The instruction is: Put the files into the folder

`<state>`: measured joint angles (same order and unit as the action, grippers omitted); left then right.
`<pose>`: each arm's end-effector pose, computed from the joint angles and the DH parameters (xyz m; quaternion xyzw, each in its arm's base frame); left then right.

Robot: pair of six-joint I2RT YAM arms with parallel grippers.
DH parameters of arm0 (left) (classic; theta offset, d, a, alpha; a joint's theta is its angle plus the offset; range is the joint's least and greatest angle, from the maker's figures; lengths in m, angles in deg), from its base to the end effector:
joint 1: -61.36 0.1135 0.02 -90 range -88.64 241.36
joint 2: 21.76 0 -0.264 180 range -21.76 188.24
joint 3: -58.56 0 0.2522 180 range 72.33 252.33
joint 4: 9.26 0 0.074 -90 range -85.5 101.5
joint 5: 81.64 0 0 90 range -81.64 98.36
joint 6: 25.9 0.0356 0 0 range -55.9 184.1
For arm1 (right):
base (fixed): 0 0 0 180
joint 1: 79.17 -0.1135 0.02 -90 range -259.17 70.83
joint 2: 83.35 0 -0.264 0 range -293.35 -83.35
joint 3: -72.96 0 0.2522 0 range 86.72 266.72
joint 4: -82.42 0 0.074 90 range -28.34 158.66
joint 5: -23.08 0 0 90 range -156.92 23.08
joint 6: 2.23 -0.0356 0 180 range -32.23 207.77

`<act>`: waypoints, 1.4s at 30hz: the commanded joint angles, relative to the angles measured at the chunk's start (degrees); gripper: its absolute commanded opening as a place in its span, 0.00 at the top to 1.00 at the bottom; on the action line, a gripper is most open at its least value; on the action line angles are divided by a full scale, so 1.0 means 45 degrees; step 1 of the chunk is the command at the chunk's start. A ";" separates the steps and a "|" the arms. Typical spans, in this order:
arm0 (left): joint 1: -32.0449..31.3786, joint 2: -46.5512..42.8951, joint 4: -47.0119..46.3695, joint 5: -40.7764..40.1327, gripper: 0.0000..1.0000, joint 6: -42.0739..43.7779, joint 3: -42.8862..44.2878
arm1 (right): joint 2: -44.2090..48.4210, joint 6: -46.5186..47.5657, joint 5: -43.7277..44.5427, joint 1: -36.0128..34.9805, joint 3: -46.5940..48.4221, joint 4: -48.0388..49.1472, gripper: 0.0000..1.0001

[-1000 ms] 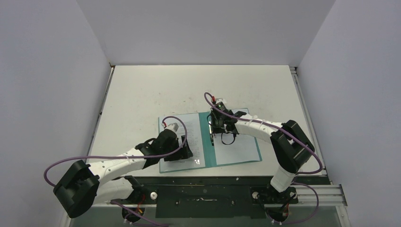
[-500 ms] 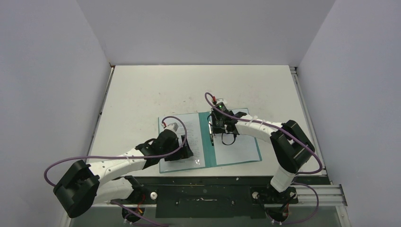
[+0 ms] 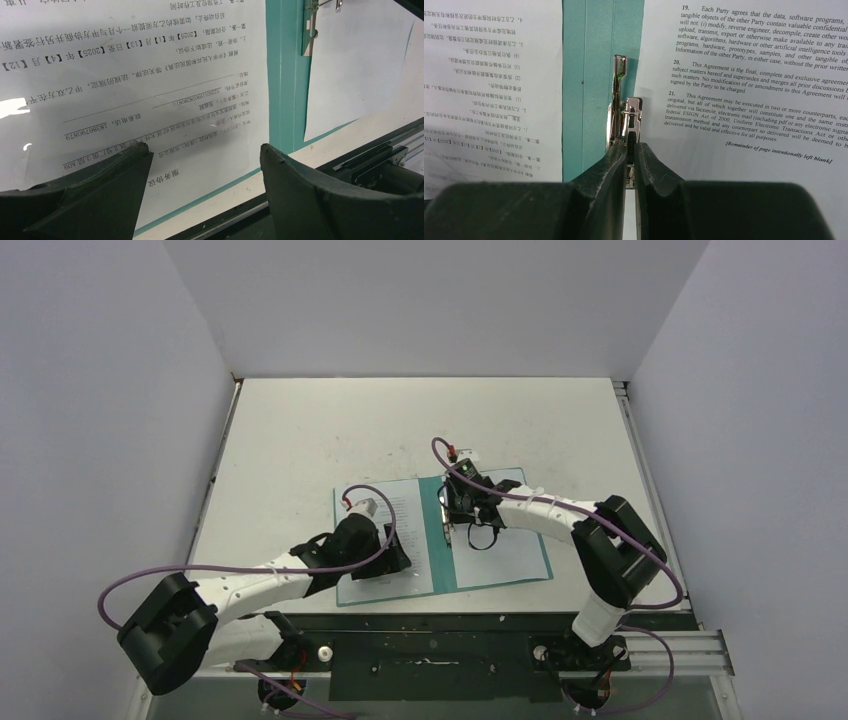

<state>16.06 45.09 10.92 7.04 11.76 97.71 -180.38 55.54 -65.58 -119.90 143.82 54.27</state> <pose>0.1504 -0.1508 0.1577 -0.0614 0.9311 -0.2634 0.2447 0.2601 0.2229 0.1753 -0.0670 0.9495 0.1732 0.2529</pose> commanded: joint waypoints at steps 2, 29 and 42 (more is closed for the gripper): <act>-0.0051 0.0223 -0.0506 -0.0227 0.21 -0.0277 -0.0209 | 0.0495 -0.0219 -0.0117 -0.0416 -0.0325 -0.0128 0.90; -0.0051 0.0091 -0.0605 -0.0425 0.21 -0.0537 -0.0387 | 0.1995 -0.0379 0.1535 -0.0885 -0.0069 -0.1609 0.83; -0.0070 -0.0070 -0.0241 -0.0512 0.21 -0.0343 -0.0250 | 0.2170 -0.0208 0.1764 -0.1574 0.1516 -0.2238 0.81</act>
<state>16.02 45.33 8.16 6.18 9.25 96.84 -171.29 54.07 -59.53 -125.65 146.56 44.30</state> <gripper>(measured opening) 0.787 0.185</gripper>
